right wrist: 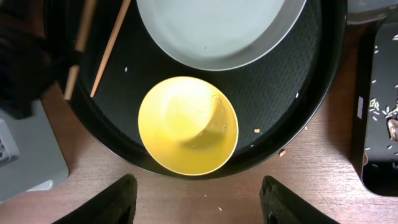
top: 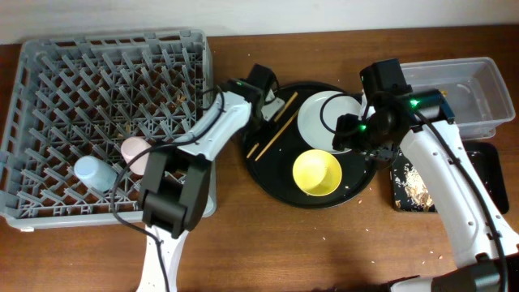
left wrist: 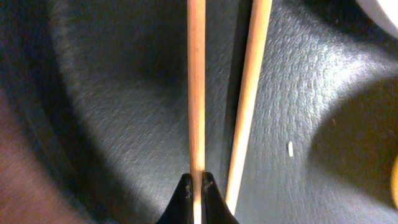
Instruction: Sort waste into correct bins and load items into the dishwasher rack
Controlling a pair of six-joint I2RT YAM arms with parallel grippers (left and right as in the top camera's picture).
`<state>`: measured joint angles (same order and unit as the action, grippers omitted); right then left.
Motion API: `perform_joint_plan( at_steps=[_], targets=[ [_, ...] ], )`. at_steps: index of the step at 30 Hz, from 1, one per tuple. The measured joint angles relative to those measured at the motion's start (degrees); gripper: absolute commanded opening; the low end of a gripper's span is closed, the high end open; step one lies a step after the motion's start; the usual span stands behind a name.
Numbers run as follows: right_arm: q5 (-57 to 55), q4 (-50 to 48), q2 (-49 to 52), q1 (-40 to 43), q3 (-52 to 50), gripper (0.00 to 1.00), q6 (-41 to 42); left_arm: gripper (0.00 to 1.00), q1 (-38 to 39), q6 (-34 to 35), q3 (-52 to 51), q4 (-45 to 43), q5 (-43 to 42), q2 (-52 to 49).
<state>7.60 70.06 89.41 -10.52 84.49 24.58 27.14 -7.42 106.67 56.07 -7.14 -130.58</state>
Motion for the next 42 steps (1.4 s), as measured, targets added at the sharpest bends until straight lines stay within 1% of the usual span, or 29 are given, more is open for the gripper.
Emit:
perform_joint_plan(
  at_steps=[1, 2, 3, 4, 5, 6, 7, 8, 9, 10, 11, 13, 15, 17, 19, 20, 21, 23, 25, 27, 28, 31, 32, 33, 34, 35, 38, 42],
  targets=[
    [0.0, 0.0, 0.0, 0.0, 0.0, 0.65, 0.0, 0.01, -0.8, 0.6, 1.4, 2.3, 0.0, 1.1],
    [0.0, 0.0, 0.0, 0.0, 0.0, 0.65, 0.0, 0.02, -2.0, 1.7, 2.0, 7.0, 0.1, 4.2],
    [0.0, 0.0, 0.0, 0.0, 0.0, 0.65, 0.0, 0.02, -3.2, 3.0, 2.4, 8.8, 0.2, 7.6],
    [0.0, 0.0, 0.0, 0.0, 0.0, 0.65, 0.0, 0.02, -4.6, 5.7, 3.0, 11.3, 1.2, 11.0],
    [0.0, 0.0, 0.0, 0.0, 0.0, 0.65, 0.0, 0.05, -6.9, 10.3, 3.8, 14.3, 3.4, 15.3],
    [0.0, -0.1, 0.0, 0.0, 0.0, 0.65, 0.0, 0.08, -9.0, 13.9, 4.2, 15.6, 5.7, 17.4],
    [0.0, -0.3, 0.0, 0.0, 0.0, 0.65, 0.0, 0.13, -11.4, 17.6, 3.9, 15.6, 8.8, 18.3],
    [0.0, -0.6, 0.1, 0.0, 0.0, 0.65, 0.0, 0.14, -12.4, 19.3, 2.3, 14.0, 11.0, 18.3],
    [0.0, -0.9, 0.1, 0.0, 0.0, 0.65, 0.0, 0.17, -13.4, 21.3, -1.6, 10.5, 13.9, 18.2],
    [0.0, -1.1, 0.1, 0.0, 0.0, 0.65, 0.0, 0.17, -13.7, 22.3, -4.1, 8.6, 15.0, 17.6],
    [0.0, -1.2, 0.1, 0.0, 0.0, 0.65, 0.0, 0.17, -13.9, 22.8, -8.2, 3.6, 15.6, 17.5],
    [0.0, -1.4, 0.1, 0.0, 0.0, 0.65, 0.0, 0.17, -13.9, 22.9, -12.5, 2.1, 15.6, 17.3],
    [0.0, -1.3, 0.1, 0.0, 0.0, 0.65, 0.0, 0.23, -13.8, 22.8, -13.0, 2.4, 15.0, 17.3],
    [0.0, -1.3, 0.1, 0.0, 0.0, 0.65, 0.1, 0.32, -13.7, 21.7, -12.0, 3.3, 10.5, 17.6],
    [0.0, -1.4, 0.1, 0.0, 0.0, 0.66, 0.0, 0.36, -13.3, 18.7, -10.6, -0.3, 3.5, 20.0],
    [0.0, -1.3, 0.1, 0.0, 0.0, 0.66, 0.0, 0.37, -10.3, 15.1, -9.7, -3.2, 0.3, 21.4],
    [0.0, -1.3, 0.1, 0.0, 0.0, 0.66, 0.0, 0.40, -7.4, 12.8, -9.5, -4.3, -1.5, 21.9],
    [0.0, -1.4, 0.1, 0.0, 0.0, 0.66, 0.0, 0.41, -1.4, 8.3, -9.6, -8.4, -3.1, 20.1],
    [0.0, -1.4, 0.1, 0.0, 0.0, 0.66, 0.0, 0.41, 2.6, 6.4, -9.6, -11.6, -2.6, 14.2],
    [0.0, -1.5, 0.1, 0.0, 0.0, 0.66, 0.0, 0.41, 4.3, 5.6, -10.1, -14.1, -1.6, 7.6],
    [0.0, -1.4, 0.1, 0.0, 0.0, 0.66, 0.0, 0.41, 4.7, 5.4, -10.1, -15.9, -1.2, 5.0],
    [0.0, -1.5, 0.1, 0.0, 0.0, 0.66, 0.0, 0.40, 5.2, 5.2, -10.2, -16.5, -0.8, 2.4],
    [0.0, -1.5, 0.1, 0.0, 0.0, 0.66, 0.0, 0.29, 5.2, 5.0, -10.1, -16.5, -0.7, 2.0],
    [0.0, -1.5, 0.1, 0.0, 0.0, 0.66, 0.0, 0.16, 5.3, 5.0, -10.0, -16.5, -0.3, 1.9],
    [0.0, -1.5, 0.1, 0.0, 0.0, 0.66, 0.0, 0.08, 5.3, 4.7, -9.9, -16.5, 0.4, 1.7],
    [0.0, -1.5, 0.1, 0.0, 0.0, 0.66, 0.0, 0.06, 5.2, 4.7, -9.7, -16.5, 1.0, 1.7],
    [0.0, -1.5, 0.1, 0.0, 0.0, 0.66, 0.0, 0.02, 5.1, 4.6, -8.8, -13.5, 1.2, 1.7],
    [0.0, -1.6, 0.1, 0.0, 0.0, 0.66, 0.0, 0.02, 3.4, 4.6, -4.2, -3.1, 3.8, 3.2]
  ],
)
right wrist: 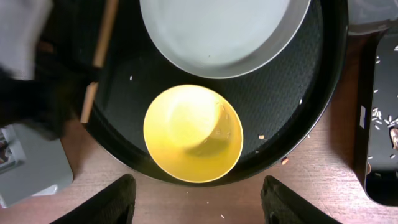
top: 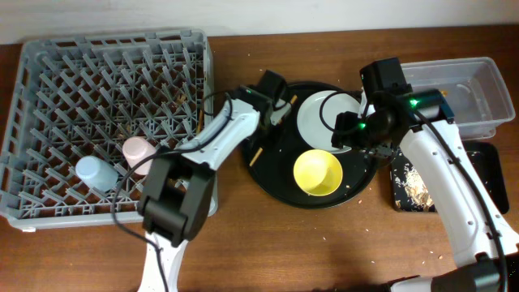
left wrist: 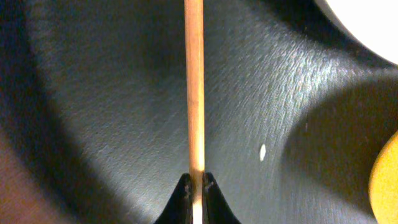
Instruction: Sort waste into correct bins and load items into the dishwasher rack
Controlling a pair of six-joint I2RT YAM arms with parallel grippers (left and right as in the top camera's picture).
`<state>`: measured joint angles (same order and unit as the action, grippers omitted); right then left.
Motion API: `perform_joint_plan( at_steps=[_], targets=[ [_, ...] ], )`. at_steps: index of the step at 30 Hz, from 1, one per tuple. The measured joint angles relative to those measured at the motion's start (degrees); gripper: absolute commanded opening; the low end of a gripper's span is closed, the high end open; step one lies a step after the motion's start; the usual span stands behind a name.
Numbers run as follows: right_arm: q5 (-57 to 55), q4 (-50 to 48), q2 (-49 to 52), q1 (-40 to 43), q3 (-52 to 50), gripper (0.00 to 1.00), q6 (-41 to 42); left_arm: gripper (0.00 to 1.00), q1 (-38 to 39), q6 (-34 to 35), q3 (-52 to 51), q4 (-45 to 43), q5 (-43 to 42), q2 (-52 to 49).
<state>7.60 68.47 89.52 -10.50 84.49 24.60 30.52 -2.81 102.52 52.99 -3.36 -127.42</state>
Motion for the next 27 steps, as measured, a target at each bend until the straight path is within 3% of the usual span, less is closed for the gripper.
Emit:
perform_joint_plan(
  at_steps=[2, 4, 7, 9, 12, 17, 19, 21, 22, 23, 27],
  targets=[
    [0.0, 0.0, 0.0, 0.0, 0.0, 0.66, 0.0, 0.02, -1.9, 1.0, 3.6, 5.4, 1.3, 5.6],
    [0.0, -0.1, 0.0, 0.0, 0.0, 0.66, 0.0, 0.02, -6.2, 11.1, 5.4, 14.6, 6.6, 15.3],
    [0.0, 0.0, 0.0, 0.0, 0.0, 0.66, 0.0, 0.04, -13.9, 18.6, 5.9, 17.1, 10.3, 18.8],
    [0.0, -0.1, 0.0, 0.0, 0.0, 0.66, 0.0, 0.15, -16.3, 20.1, 3.8, 14.7, 11.2, 18.3],
    [0.0, -0.1, 0.0, 0.0, 0.0, 0.66, 0.0, 0.17, -16.5, 21.2, -1.8, 9.7, 11.8, 14.5],
    [0.0, -0.1, 0.0, 0.0, 0.0, 0.67, 0.0, 0.45, -16.2, 20.2, -1.1, 14.4, 10.9, 12.2],
    [0.0, 0.0, 0.1, 0.0, 0.0, 0.74, -0.1, 0.47, -16.2, 19.6, 0.8, 15.5, 7.6, 15.8],
    [0.0, 0.1, 0.1, 0.0, 0.0, 0.74, -0.9, 0.49, -16.1, 17.6, 2.2, 15.1, -1.7, 20.2],
    [-0.2, 0.1, 0.1, 0.0, 0.0, 0.82, -1.0, 0.49, -15.7, 16.3, 2.3, 15.0, -5.7, 21.2],
    [-0.2, 0.1, 0.1, 0.0, 0.0, 0.99, -1.0, 0.49, -14.5, 14.9, 2.3, 14.9, -10.0, 21.3],
    [-5.1, 1.0, 0.1, 4.7, 0.0, 0.98, 2.2, 0.51, -6.2, 13.3, -5.1, 3.5, -18.3, 18.5]
  ],
)
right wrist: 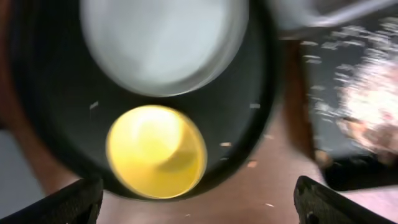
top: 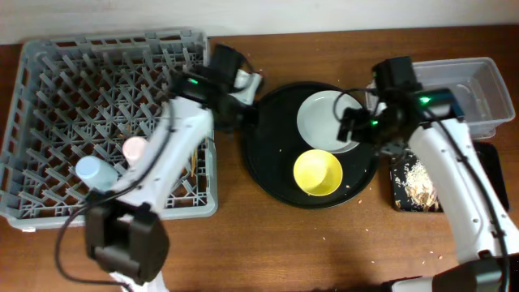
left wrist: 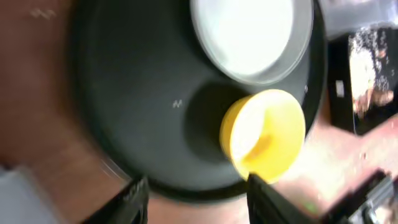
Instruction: Sort waste into correct bins and load items into the dishwasher rack
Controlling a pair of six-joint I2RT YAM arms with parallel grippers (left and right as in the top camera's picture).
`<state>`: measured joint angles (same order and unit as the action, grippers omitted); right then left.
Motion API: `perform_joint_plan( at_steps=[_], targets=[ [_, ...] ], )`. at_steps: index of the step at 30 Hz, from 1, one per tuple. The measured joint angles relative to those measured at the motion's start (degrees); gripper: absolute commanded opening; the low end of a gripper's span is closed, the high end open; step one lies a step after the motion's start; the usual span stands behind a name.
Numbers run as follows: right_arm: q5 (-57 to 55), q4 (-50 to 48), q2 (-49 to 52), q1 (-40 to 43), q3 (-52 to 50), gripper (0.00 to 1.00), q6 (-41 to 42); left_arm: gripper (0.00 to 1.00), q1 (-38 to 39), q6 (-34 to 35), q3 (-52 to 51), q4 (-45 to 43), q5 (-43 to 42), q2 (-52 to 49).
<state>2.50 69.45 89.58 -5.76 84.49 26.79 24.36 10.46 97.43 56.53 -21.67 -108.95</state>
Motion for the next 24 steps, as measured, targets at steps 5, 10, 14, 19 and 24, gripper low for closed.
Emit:
perform_joint_plan(
  at_steps=[5, 10, 14, 19, 24],
  targets=[
    [-1.0, 3.0, 0.0, 10.8, 0.0, 0.98, 0.5, 0.43, 10.8, 0.4, -4.9, -9.6, -1.4, -10.5],
    [-0.9, 3.2, 0.0, 10.9, 0.0, 0.98, 0.7, 0.00, 14.1, 2.8, -5.1, -10.1, -0.1, -17.2],
    [-0.9, 2.8, 0.0, 10.9, 0.0, 0.98, 0.7, 0.00, 11.7, 3.3, 2.7, 4.1, 5.5, -16.9],
    [-0.9, 2.7, 0.0, 10.9, 0.0, 0.98, 0.7, 0.00, 3.3, 4.1, 15.1, 19.9, 35.5, -5.7],
    [-0.9, 2.8, 0.0, 10.9, 0.0, 0.98, 0.7, 0.00, -5.6, 11.6, 16.0, 29.2, 70.9, -3.0]
  ],
)
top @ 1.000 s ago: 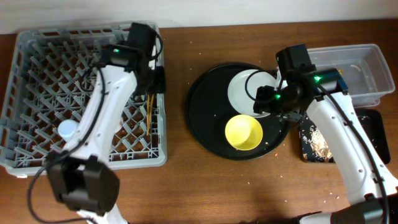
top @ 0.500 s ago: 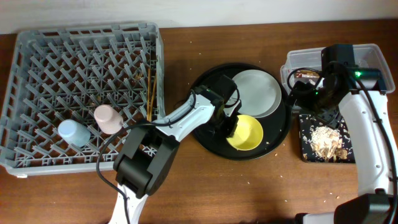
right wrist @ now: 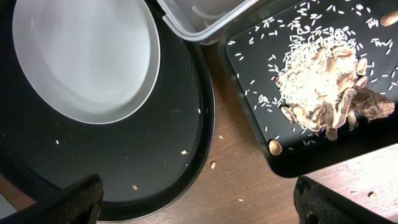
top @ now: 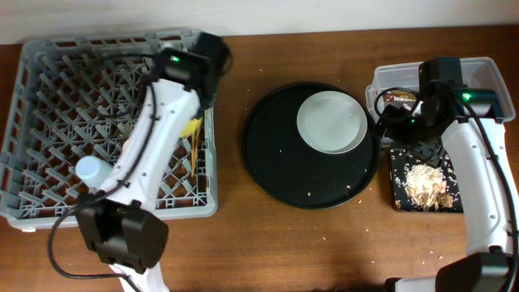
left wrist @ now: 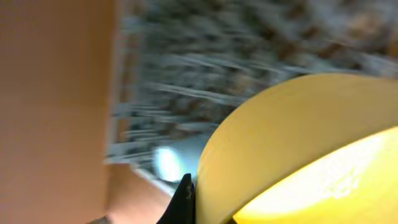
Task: Sort waste into correct bins and load items into the dishwasher rack
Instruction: 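Grasp the yellow bowl with the left gripper and place it in the rack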
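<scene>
My left gripper (left wrist: 189, 194) is shut on the rim of the yellow bowl (left wrist: 298, 149), held over the grey dishwasher rack (top: 49, 65). From overhead only a sliver of the yellow bowl (top: 192, 128) shows under the left gripper (top: 199, 105), near the rack's right side. A white plate (top: 330, 122) lies on the round black tray (top: 276, 174). My right gripper (right wrist: 199, 208) is open and holds nothing, above the gap between the black tray (right wrist: 155, 168) and the black bin (right wrist: 298, 149).
A blue cup (top: 92, 170) stands in the rack's front left, and thin chopsticks (top: 199, 154) lie in it near the right wall. The black bin (top: 405, 199) holds rice and food scraps. A clear plastic container (top: 478, 77) sits at the back right. Crumbs dot the table.
The yellow bowl has left the tray and is now held by my left gripper over the rack. The right gripper has moved right, from over the tray to its right edge beside the black bin.
First my left gripper was shut on one of two chopsticks on the tray. Then one chopstick was left there, still gripped. Later the tray held only plate and bowl, with the left gripper open. Now the bowl hangs over the rack.
</scene>
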Controlling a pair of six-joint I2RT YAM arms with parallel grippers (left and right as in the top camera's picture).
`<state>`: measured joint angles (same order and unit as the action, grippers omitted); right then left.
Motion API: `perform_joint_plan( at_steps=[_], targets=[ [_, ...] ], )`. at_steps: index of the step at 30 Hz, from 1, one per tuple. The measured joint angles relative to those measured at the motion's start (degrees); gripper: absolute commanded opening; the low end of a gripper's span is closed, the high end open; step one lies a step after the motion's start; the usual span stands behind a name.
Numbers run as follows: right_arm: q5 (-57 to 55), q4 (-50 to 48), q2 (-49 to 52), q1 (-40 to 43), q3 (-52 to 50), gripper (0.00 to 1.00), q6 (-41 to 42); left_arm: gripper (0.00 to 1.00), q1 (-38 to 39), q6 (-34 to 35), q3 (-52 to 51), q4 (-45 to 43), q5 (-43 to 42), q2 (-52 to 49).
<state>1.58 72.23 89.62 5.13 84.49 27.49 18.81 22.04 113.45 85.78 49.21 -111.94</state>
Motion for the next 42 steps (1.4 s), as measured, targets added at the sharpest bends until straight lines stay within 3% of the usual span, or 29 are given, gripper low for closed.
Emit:
perform_joint_plan(
  at_steps=[3, 7, 10, 14, 23, 25, 29, 38, 42],
  targets=[
    [0.0, 0.0, 0.0, 0.0, 0.0, 0.99, 0.2, 0.00, -10.1, 2.4, -0.2, -4.9, 8.2, -0.3],
    [0.0, 0.0, 0.0, 0.0, 0.0, 0.99, 0.2, 0.00, -19.2, 3.2, -0.2, -7.5, 10.9, -1.9],
    [0.0, 0.0, 0.0, 0.0, 0.0, 0.98, 0.2, 0.00, -21.9, 3.3, -0.2, -9.0, 11.5, -6.6],
    [0.0, 0.0, 0.0, 0.0, 0.0, 0.98, 0.4, 0.00, -21.7, 3.3, -0.2, -9.1, 14.3, -14.3],
    [0.0, 0.0, 0.0, 0.0, 0.0, 0.98, 0.4, 0.08, -13.8, 4.0, -0.2, -6.8, 17.4, -16.1],
    [0.0, 0.0, 0.0, 0.0, 0.0, 0.99, 0.4, 0.00, -14.1, 4.0, -0.2, -4.6, 17.3, -16.3],
    [0.0, 0.0, 0.0, 0.0, 0.0, 0.98, 0.4, 0.00, -15.1, 5.6, 0.1, -1.2, 19.9, -16.3],
    [0.0, 0.0, 0.0, 0.0, 0.0, 0.99, 0.4, 0.00, -19.1, 6.3, 0.0, -4.4, 20.7, -16.9],
    [0.0, 0.0, 0.0, 0.0, 0.0, 0.98, 0.4, 0.13, -17.7, 6.6, 0.0, -1.9, 20.5, -17.1]
  ],
)
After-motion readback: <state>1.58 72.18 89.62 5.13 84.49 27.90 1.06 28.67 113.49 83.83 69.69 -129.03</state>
